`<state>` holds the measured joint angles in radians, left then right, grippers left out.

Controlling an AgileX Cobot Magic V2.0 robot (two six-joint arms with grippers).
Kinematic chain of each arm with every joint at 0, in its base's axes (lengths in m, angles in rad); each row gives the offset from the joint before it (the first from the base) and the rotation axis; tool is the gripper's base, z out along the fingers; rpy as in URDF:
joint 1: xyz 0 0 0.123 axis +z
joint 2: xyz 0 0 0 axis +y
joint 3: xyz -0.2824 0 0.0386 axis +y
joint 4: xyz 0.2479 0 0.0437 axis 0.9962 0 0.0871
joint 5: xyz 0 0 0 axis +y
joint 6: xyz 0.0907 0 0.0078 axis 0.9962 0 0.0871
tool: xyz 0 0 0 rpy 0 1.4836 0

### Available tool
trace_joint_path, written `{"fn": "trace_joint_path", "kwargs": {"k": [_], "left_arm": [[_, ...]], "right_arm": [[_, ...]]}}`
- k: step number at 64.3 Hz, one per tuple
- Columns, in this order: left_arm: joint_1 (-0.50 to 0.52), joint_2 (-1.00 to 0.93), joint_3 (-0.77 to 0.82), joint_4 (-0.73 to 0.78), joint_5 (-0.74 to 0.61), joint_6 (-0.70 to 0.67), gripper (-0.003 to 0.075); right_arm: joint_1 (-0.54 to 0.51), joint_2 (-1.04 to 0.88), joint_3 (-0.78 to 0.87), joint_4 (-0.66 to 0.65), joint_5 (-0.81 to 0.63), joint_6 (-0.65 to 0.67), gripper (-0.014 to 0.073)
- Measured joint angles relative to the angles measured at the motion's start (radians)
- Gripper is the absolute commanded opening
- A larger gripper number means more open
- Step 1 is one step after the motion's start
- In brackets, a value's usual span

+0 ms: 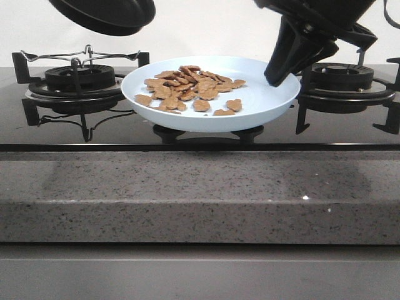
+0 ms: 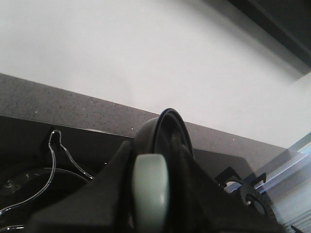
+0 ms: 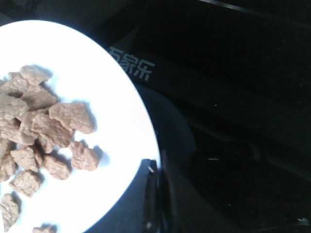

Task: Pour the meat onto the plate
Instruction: 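Lower the pan with the left gripper back onto its burner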

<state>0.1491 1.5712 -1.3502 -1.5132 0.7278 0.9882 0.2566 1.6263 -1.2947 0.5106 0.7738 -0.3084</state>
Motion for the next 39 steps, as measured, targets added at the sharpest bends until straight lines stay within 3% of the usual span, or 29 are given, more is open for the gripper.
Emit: {"fn": "trace_joint_path", "kwargs": {"k": [21, 39], "left_arm": [[0.11, 0.149, -0.012, -0.078, 0.033, -0.117, -0.002], [0.146, 0.28, -0.015, -0.175, 0.154, -0.187, -0.002]], "right_arm": [[0.0, 0.0, 0.0, 0.0, 0.0, 0.0, -0.0105], [0.0, 0.0, 0.0, 0.0, 0.0, 0.0, -0.0105]]}}
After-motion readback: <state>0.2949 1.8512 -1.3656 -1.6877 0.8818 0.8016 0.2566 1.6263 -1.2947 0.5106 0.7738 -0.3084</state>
